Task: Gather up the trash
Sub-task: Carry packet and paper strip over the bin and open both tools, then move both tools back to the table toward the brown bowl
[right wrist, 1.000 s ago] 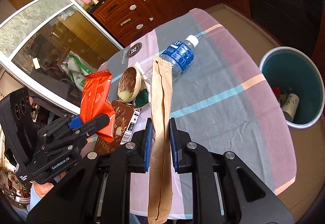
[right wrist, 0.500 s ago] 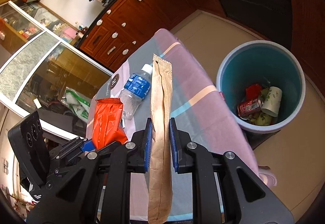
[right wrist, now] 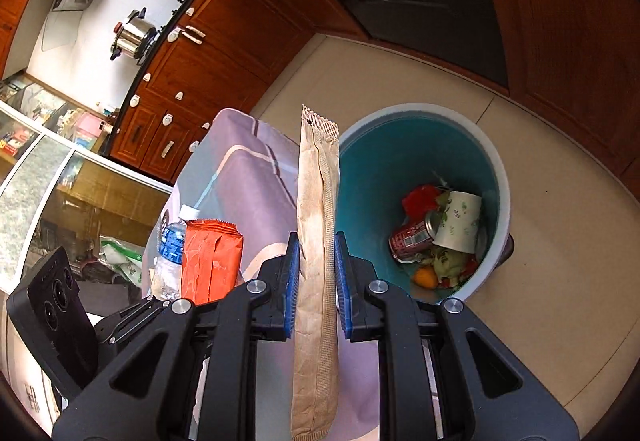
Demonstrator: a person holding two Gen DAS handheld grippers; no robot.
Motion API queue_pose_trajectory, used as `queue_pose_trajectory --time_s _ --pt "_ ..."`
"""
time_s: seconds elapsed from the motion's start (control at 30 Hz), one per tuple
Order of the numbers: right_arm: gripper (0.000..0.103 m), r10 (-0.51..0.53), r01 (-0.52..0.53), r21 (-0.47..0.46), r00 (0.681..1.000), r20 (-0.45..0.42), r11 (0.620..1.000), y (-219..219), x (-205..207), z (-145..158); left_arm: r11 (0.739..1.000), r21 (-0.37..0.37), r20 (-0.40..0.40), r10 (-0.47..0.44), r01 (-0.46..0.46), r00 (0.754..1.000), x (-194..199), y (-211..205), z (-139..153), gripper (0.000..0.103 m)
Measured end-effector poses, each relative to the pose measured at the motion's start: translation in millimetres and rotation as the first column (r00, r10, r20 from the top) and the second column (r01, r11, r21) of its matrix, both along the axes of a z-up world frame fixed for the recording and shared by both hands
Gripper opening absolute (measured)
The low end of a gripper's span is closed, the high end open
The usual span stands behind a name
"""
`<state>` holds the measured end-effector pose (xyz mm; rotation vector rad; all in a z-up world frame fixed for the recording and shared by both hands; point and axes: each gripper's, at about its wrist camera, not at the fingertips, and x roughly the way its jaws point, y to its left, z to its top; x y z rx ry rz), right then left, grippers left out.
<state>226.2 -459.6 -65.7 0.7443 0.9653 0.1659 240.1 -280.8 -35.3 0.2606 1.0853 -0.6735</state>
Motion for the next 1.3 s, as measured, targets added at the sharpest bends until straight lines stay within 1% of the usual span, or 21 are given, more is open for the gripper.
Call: queue_pose_trajectory --time_s 0.23,0.3,0.33,0.4,0.43,0.47,0.5,0.53,0.6,0.63,0.7,0.8,0.9,0.97,1.13,1.17,1.3 --pt "0.016 -0.018 0.018 -0.001 0.997 -0.075 1.000 -20 30 -33 0.999 0.028 -0.071 -0.023 0.025 0.997 35 -32 -34 0.037" --pt "0.019 -0.018 0.018 0.000 0.996 -0.089 1.000 -22 37 -39 0.999 0.036 -0.079 -0.028 0.030 0.997 42 -39 -41 0.040" --pt "0.019 -0.018 0.019 0.004 0.995 -0.098 1.000 -23 39 -42 0.999 0.042 -0.076 -0.029 0.032 0.997 44 -40 -43 0.042" --pt "0.020 -0.017 0.018 0.005 0.994 -0.106 1.000 -24 42 -46 0.998 0.044 -0.060 -0.036 0.038 0.998 43 -40 -45 0.051" --pt "0.020 -0.015 0.015 0.002 0.994 -0.105 1.000 -24 43 -47 0.998 0.042 -0.053 -0.037 0.039 0.998 42 -39 -45 0.054" --pt "0.021 -0.013 0.013 -0.001 0.994 -0.105 1.000 -25 44 -49 0.998 0.041 -0.046 -0.035 0.037 0.998 42 -38 -45 0.059" --pt "0.027 -0.011 0.011 -0.003 0.994 -0.106 1.000 -25 45 -50 0.999 0.040 -0.039 -0.033 0.035 0.999 41 -38 -45 0.066" --pt "0.032 -0.010 0.009 -0.002 0.994 -0.109 1.000 -25 45 -50 0.999 0.039 -0.031 -0.031 0.032 0.999 41 -37 -45 0.068" --pt "0.072 -0.017 0.018 0.004 0.994 -0.111 1.000 -25 45 -51 0.999 0.047 -0.018 -0.024 0.025 1.000 41 -36 -44 0.074" --pt "0.075 -0.026 0.027 0.000 0.994 -0.107 1.000 -26 43 -50 0.998 0.054 -0.016 -0.020 0.020 1.000 42 -35 -44 0.077" --pt "0.076 -0.036 0.034 -0.014 0.994 -0.101 0.999 -26 41 -46 0.998 0.060 -0.009 -0.015 0.015 1.000 44 -34 -43 0.085" --pt "0.081 -0.048 0.048 -0.002 0.993 -0.106 0.999 -28 37 -43 0.998 0.057 0.010 -0.009 0.008 1.000 42 -28 -37 0.092" --pt "0.086 -0.059 0.058 -0.013 0.992 -0.113 0.998 -28 31 -38 0.999 0.043 0.021 -0.006 0.005 1.000 36 -25 -31 0.097" --pt "0.090 -0.070 0.067 -0.025 0.991 -0.118 0.997 -27 27 -34 0.999 0.032 0.020 0.000 0.000 1.000 36 -26 -28 0.098" --pt "0.091 -0.089 0.086 -0.037 0.990 -0.112 0.996 -24 19 -22 1.000 0.004 0.009 0.015 -0.015 1.000 30 -22 -20 0.098" --pt "0.093 -0.092 0.088 -0.036 0.990 -0.111 0.995 -22 18 -20 1.000 0.000 0.010 0.018 -0.018 1.000 29 -19 -19 0.098" --pt "0.093 -0.086 0.083 -0.038 0.990 -0.112 0.996 -10 13 -13 0.999 -0.017 0.015 0.033 -0.033 0.999 27 -10 -13 0.098"
